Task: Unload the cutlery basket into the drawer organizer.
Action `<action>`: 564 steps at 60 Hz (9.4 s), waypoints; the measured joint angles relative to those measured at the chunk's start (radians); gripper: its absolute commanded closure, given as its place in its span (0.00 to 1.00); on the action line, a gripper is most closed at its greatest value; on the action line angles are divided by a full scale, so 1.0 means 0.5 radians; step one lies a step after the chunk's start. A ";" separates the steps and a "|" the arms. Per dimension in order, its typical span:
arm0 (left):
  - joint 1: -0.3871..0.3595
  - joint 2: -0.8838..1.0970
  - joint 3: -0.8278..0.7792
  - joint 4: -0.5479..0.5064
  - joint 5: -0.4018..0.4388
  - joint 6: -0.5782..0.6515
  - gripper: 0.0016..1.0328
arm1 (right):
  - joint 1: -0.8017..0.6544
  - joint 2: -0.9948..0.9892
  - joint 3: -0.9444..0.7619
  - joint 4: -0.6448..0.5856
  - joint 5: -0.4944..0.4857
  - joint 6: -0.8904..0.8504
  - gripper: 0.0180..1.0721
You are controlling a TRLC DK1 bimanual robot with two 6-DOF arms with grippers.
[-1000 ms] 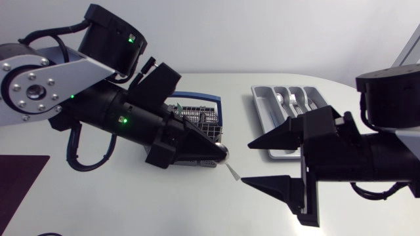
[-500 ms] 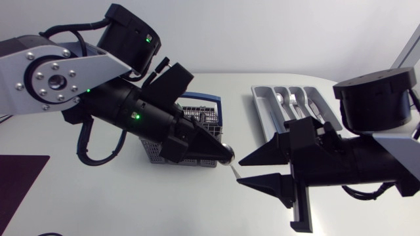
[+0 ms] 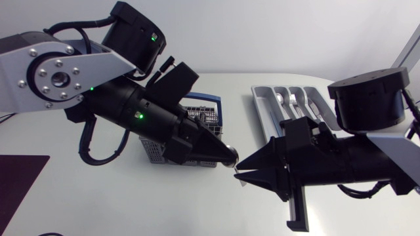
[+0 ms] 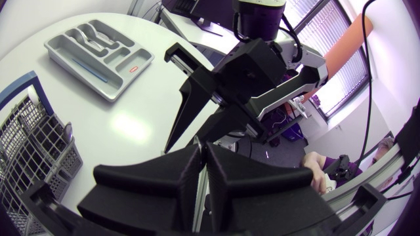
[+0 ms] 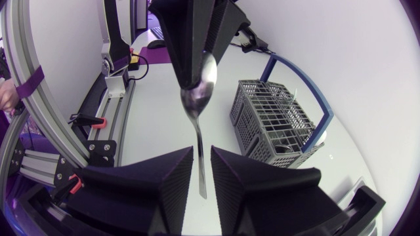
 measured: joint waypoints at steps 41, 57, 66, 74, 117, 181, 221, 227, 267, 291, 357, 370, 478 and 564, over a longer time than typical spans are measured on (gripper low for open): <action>0.038 0.036 0.001 -0.001 0.021 -0.002 0.90 | 0.011 -0.018 -0.001 0.008 -0.008 0.000 0.89; 0.038 0.036 0.001 -0.001 0.021 -0.002 0.90 | 0.016 -0.022 -0.004 0.093 0.000 0.008 0.70; 0.038 0.036 0.001 -0.001 0.021 -0.002 0.90 | 0.008 -0.024 -0.004 0.112 0.002 0.016 0.40; 0.038 0.036 0.001 -0.001 0.021 -0.002 0.90 | 0.009 -0.025 -0.004 0.111 0.002 0.016 0.40; 0.037 0.036 0.002 -0.001 0.021 -0.001 0.90 | 0.067 0.039 -0.004 0.157 0.002 0.018 0.86; 0.196 0.034 0.092 -0.007 0.022 -0.017 0.30 | 0.047 0.066 -0.027 0.097 0.041 0.010 0.93; 0.412 -0.047 -0.080 0.124 -0.926 -0.011 0.29 | -1.133 -0.075 -0.218 0.050 0.051 -0.748 0.93; 0.298 -0.059 -0.219 0.232 -1.123 0.008 0.29 | -1.273 -0.074 -0.294 0.130 0.055 -0.845 0.93; -0.352 -0.058 -0.350 0.545 -1.862 0.035 0.29 | -1.799 0.681 -0.622 1.554 0.143 -1.302 0.93; -0.365 -0.027 -0.348 0.542 -1.865 0.034 0.29 | -2.061 1.361 -0.534 1.982 0.195 -1.586 0.93; -0.369 0.024 -0.229 0.417 -1.865 -0.018 0.29 | -2.147 0.761 -0.225 0.974 0.044 -1.447 0.05; -0.397 0.120 -0.152 0.381 -1.889 -0.072 0.29 | -2.189 0.644 -0.147 0.728 -0.047 -1.212 0.05; -0.489 0.494 -0.101 0.823 -2.564 0.146 0.90 | -1.952 -0.189 -0.395 0.200 -0.230 -0.838 0.05; -0.260 -0.162 -0.237 0.200 -2.013 0.293 0.68 | -1.218 -0.718 -0.491 -0.079 -0.117 -0.240 0.05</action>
